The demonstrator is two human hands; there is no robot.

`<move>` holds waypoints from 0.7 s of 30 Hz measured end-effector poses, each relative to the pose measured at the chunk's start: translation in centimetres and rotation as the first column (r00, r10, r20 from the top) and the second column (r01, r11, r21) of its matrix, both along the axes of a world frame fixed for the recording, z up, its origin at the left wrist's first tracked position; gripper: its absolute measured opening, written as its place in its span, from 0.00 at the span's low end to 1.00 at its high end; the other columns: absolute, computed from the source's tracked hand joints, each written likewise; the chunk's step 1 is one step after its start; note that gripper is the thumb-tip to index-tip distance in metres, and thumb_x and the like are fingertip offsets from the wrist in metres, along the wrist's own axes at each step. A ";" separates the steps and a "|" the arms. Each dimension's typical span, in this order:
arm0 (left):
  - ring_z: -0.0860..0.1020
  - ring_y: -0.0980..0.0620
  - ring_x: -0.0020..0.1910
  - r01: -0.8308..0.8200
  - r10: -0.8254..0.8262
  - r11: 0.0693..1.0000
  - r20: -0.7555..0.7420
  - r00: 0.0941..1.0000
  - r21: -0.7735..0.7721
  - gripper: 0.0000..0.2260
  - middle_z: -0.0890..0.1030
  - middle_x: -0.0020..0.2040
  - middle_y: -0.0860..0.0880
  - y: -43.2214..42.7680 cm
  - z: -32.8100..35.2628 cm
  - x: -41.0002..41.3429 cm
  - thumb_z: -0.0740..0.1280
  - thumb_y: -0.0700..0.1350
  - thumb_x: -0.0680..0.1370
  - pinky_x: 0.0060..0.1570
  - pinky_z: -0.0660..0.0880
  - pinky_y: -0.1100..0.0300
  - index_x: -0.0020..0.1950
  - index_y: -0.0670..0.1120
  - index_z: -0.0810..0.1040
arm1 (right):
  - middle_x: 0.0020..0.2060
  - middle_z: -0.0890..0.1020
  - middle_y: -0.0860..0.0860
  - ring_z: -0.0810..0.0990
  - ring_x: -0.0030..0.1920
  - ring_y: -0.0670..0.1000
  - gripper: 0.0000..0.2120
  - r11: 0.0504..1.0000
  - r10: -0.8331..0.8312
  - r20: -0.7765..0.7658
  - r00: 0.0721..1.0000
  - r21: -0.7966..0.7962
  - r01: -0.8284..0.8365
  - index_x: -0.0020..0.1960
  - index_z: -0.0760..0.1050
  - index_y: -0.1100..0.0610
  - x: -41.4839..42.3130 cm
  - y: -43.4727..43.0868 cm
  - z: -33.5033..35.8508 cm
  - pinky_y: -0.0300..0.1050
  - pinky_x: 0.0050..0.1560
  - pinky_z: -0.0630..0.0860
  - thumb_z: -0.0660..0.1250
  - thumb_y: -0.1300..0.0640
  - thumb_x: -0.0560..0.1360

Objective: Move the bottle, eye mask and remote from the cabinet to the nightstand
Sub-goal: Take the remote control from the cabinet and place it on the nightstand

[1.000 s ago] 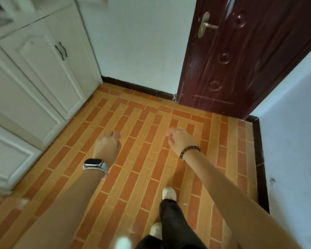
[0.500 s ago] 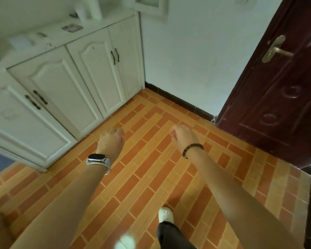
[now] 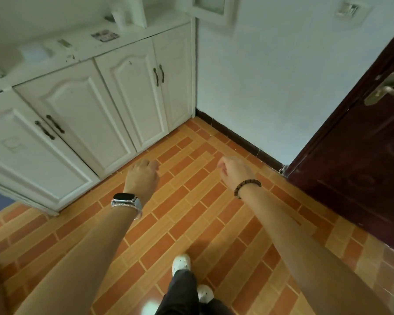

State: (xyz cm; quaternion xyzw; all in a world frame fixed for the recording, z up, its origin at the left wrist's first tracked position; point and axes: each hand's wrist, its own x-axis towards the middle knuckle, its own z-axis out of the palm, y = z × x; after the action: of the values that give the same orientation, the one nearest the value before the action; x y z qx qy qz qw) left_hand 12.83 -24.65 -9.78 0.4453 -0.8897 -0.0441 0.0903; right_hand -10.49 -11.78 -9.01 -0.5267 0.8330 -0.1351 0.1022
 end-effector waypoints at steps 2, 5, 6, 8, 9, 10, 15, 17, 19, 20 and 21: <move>0.77 0.44 0.48 -0.004 0.004 1.000 -0.007 1.000 0.008 0.08 0.79 0.50 0.44 -1.8 -0.2 -1.0 0.60 0.42 0.78 0.50 0.72 0.50 0.55 0.44 0.76 | 0.52 0.80 0.50 0.79 0.50 0.49 0.08 1.000 0.005 -0.007 1.000 0.009 -0.005 0.57 0.75 0.52 -1.0 -1.9 0.0 0.46 0.49 0.80 0.63 0.56 0.78; 0.76 0.43 0.49 0.003 -0.003 1.000 -0.011 1.000 0.011 0.09 0.79 0.50 0.44 -5.3 -0.5 -2.8 0.60 0.41 0.77 0.51 0.72 0.50 0.54 0.44 0.76 | 0.52 0.80 0.50 0.79 0.50 0.50 0.08 1.000 -0.002 0.000 1.000 0.014 0.002 0.57 0.75 0.52 -2.8 -5.2 0.1 0.47 0.49 0.80 0.63 0.56 0.78; 0.76 0.43 0.49 0.010 -0.009 1.000 -0.012 1.000 0.007 0.09 0.79 0.50 0.44 -6.7 -0.5 -3.5 0.60 0.41 0.77 0.51 0.72 0.50 0.54 0.43 0.76 | 0.52 0.79 0.50 0.80 0.50 0.50 0.08 1.000 -0.009 0.006 1.000 0.019 0.008 0.57 0.75 0.52 -3.3 -6.5 0.1 0.48 0.49 0.81 0.63 0.56 0.78; 0.76 0.43 0.48 0.012 -0.012 1.000 -0.023 1.000 -0.004 0.09 0.79 0.49 0.44 -9.7 -0.7 -4.7 0.59 0.40 0.77 0.49 0.72 0.50 0.54 0.43 0.76 | 0.52 0.79 0.50 0.80 0.50 0.50 0.08 1.000 -0.015 0.011 1.000 0.021 0.015 0.56 0.75 0.52 -4.5 -9.3 0.3 0.47 0.49 0.80 0.63 0.56 0.78; 0.76 0.43 0.47 0.009 -0.009 1.000 -0.029 1.000 -0.008 0.09 0.79 0.49 0.44 -11.3 -0.7 -5.4 0.59 0.40 0.77 0.49 0.72 0.50 0.54 0.43 0.76 | 0.52 0.79 0.50 0.80 0.49 0.50 0.07 1.000 -0.012 0.007 1.000 0.015 0.012 0.56 0.75 0.52 -5.1 -10.8 0.4 0.47 0.49 0.80 0.63 0.56 0.78; 0.76 0.44 0.47 0.006 -0.006 1.000 -0.034 0.999 -0.011 0.09 0.79 0.48 0.44 -12.9 -0.6 -6.0 0.59 0.40 0.77 0.49 0.72 0.50 0.54 0.43 0.76 | 0.52 0.79 0.50 0.79 0.49 0.50 0.07 1.000 -0.006 0.002 1.000 0.007 0.006 0.56 0.75 0.52 -5.6 -12.4 0.6 0.46 0.47 0.79 0.62 0.56 0.78; 0.76 0.44 0.44 0.028 -0.030 0.999 -0.061 0.998 -0.036 0.07 0.79 0.46 0.44 -19.8 0.4 -9.1 0.61 0.40 0.77 0.47 0.73 0.50 0.52 0.43 0.77 | 0.51 0.79 0.50 0.78 0.49 0.50 0.08 0.999 0.034 -0.034 0.999 -0.011 -0.034 0.56 0.75 0.53 -8.5 -19.9 1.9 0.42 0.45 0.76 0.61 0.57 0.79; 0.76 0.44 0.43 0.030 -0.033 0.998 -0.069 0.997 -0.048 0.07 0.79 0.45 0.44 -22.5 1.0 -10.4 0.61 0.39 0.77 0.45 0.73 0.51 0.51 0.42 0.77 | 0.51 0.79 0.50 0.78 0.50 0.51 0.08 0.999 0.027 -0.035 0.999 -0.027 -0.028 0.57 0.74 0.53 -9.7 -22.4 2.4 0.44 0.46 0.77 0.61 0.57 0.79; 0.76 0.44 0.42 0.027 -0.030 0.998 -0.061 0.998 -0.055 0.07 0.79 0.44 0.44 -25.0 1.5 -11.6 0.61 0.38 0.77 0.44 0.73 0.51 0.51 0.41 0.77 | 0.51 0.79 0.51 0.78 0.50 0.51 0.08 0.999 0.022 -0.035 0.999 -0.044 -0.024 0.57 0.74 0.54 -10.7 -24.4 2.9 0.46 0.48 0.79 0.61 0.57 0.79; 0.76 0.44 0.42 0.026 -0.029 0.998 -0.058 0.998 -0.057 0.07 0.79 0.44 0.44 -26.1 1.6 -12.2 0.60 0.38 0.77 0.44 0.73 0.50 0.51 0.41 0.77 | 0.51 0.79 0.51 0.78 0.50 0.51 0.08 0.999 0.025 -0.035 0.999 -0.045 -0.027 0.57 0.74 0.54 -11.2 -25.3 3.0 0.47 0.49 0.79 0.61 0.57 0.79; 0.76 0.44 0.42 0.027 -0.031 0.998 -0.058 0.998 -0.058 0.08 0.79 0.44 0.44 -26.9 1.7 -12.8 0.60 0.38 0.77 0.45 0.73 0.50 0.51 0.41 0.77 | 0.51 0.79 0.51 0.78 0.51 0.51 0.08 0.999 0.029 -0.032 0.999 -0.043 -0.030 0.57 0.75 0.54 -11.7 -26.0 3.1 0.47 0.50 0.79 0.60 0.57 0.79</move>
State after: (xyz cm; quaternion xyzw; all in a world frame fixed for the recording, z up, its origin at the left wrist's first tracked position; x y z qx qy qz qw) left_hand 0.05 -51.59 -8.06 0.4280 -0.8940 -0.0329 0.1285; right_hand -22.16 -37.83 -5.93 -0.5430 0.8235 -0.1435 0.0798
